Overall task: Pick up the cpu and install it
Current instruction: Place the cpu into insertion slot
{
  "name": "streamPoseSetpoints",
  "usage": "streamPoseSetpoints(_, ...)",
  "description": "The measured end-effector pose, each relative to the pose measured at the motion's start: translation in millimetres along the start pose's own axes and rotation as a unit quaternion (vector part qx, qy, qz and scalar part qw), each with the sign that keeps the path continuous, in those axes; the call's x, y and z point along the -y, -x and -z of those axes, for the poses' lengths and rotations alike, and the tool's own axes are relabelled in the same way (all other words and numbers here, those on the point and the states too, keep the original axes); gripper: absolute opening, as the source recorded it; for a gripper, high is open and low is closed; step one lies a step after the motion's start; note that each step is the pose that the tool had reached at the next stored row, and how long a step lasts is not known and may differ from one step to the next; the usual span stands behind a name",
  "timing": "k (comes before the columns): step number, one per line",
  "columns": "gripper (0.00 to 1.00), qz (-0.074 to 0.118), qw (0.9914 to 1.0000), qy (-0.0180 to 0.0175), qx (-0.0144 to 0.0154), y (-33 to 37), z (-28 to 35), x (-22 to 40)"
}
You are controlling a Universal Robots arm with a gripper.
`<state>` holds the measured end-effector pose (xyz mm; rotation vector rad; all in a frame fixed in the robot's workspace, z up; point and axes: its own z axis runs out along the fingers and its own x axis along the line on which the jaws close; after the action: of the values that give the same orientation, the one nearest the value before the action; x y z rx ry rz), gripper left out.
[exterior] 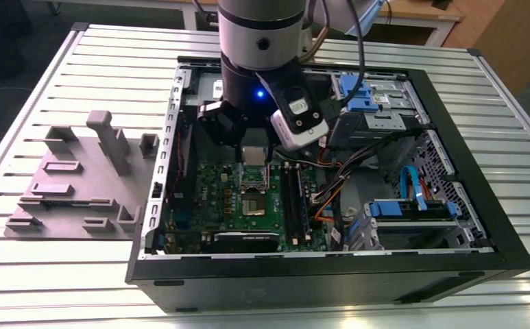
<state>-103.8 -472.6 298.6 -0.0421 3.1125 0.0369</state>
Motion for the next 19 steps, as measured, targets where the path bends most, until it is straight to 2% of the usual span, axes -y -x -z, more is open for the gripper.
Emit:
streamPoseSetpoints(10, 0.47, 0.000, 1.00000, -0.0001, 0.0018, -0.5, -11.2, 0.8)
streamPoseSetpoints(18, 0.47, 0.000, 0.99999, -0.0004, 0.0039, -1.7, -25.5, 1.1)
streamPoseSetpoints(19, 0.47, 0.000, 0.99999, -0.0013, 0.0041, -2.1, -29.0, 1.2)
